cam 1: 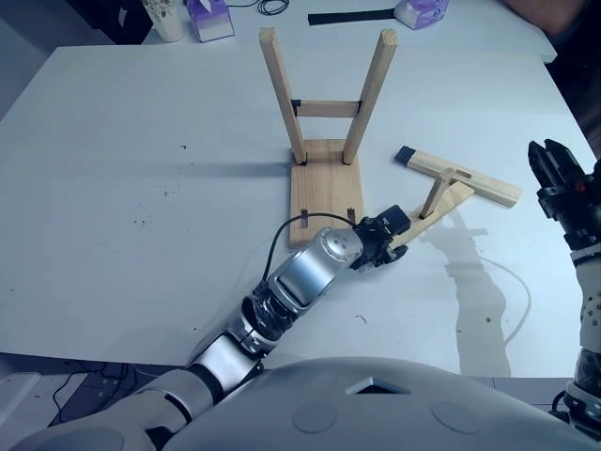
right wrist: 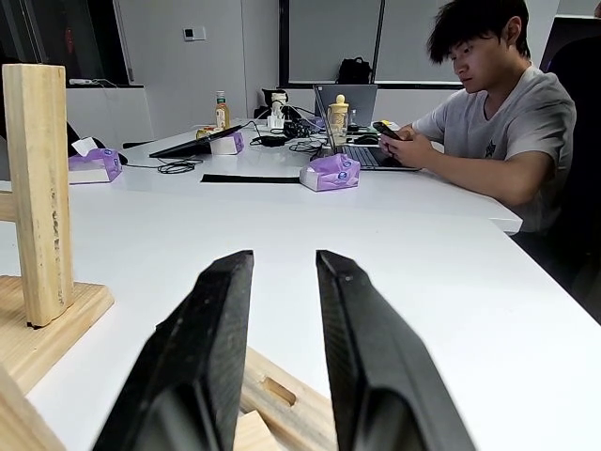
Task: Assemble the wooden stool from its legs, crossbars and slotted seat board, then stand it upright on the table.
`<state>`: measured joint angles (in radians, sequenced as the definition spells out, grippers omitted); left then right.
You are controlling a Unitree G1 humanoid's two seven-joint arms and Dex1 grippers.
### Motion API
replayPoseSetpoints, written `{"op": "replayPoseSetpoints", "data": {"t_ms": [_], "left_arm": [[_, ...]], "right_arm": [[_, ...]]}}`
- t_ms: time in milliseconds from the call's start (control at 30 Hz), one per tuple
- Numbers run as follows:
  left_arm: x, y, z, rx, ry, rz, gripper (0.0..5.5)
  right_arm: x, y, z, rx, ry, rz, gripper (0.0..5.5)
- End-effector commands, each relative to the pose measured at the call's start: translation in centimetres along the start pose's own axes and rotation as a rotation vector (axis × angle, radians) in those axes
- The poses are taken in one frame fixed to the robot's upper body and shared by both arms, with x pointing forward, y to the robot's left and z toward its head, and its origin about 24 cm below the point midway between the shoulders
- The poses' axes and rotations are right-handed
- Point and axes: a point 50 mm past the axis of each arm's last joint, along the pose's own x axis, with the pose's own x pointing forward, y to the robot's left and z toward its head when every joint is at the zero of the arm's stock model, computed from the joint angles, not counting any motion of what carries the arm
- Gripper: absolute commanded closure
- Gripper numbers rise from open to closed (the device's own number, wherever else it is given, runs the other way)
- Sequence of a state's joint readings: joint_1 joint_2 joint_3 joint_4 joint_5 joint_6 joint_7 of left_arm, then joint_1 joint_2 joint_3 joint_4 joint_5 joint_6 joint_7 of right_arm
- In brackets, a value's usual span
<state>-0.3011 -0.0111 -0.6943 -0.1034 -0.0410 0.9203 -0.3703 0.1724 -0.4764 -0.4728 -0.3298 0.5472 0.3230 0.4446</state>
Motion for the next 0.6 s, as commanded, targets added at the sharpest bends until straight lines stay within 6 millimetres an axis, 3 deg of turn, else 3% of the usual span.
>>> {"op": "replayPoseSetpoints", "data": {"t_ms": [33, 133, 367, 467, 600], "left_arm": [[0.7, -0.2, -2.8, -0.100, 0.103, -0.035, 3.05], [0.6, 0.0, -2.7, -0.108, 0.092, -0.031, 3.44], [0.0, 0.5, -1.5, -0.138, -0.001, -0.013, 3.46], [-1.3, 1.3, 0.1, -0.180, -0.104, -0.006, 3.46], [-4.4, 2.0, 2.4, -0.192, -0.253, -0.046, 3.46]], "right_arm": [[-0.2, 0.0, 0.1, -0.007, -0.008, -0.018, 4.29], [-0.3, -0.1, 0.0, -0.005, -0.007, -0.025, 4.29], [-0.8, -0.9, 0.2, 0.019, -0.019, -0.052, 4.29], [-1.4, -2.2, 0.5, 0.111, -0.039, -0.054, 4.29], [-2.4, -3.5, 0.9, 0.237, -0.048, 0.008, 4.29]]}}
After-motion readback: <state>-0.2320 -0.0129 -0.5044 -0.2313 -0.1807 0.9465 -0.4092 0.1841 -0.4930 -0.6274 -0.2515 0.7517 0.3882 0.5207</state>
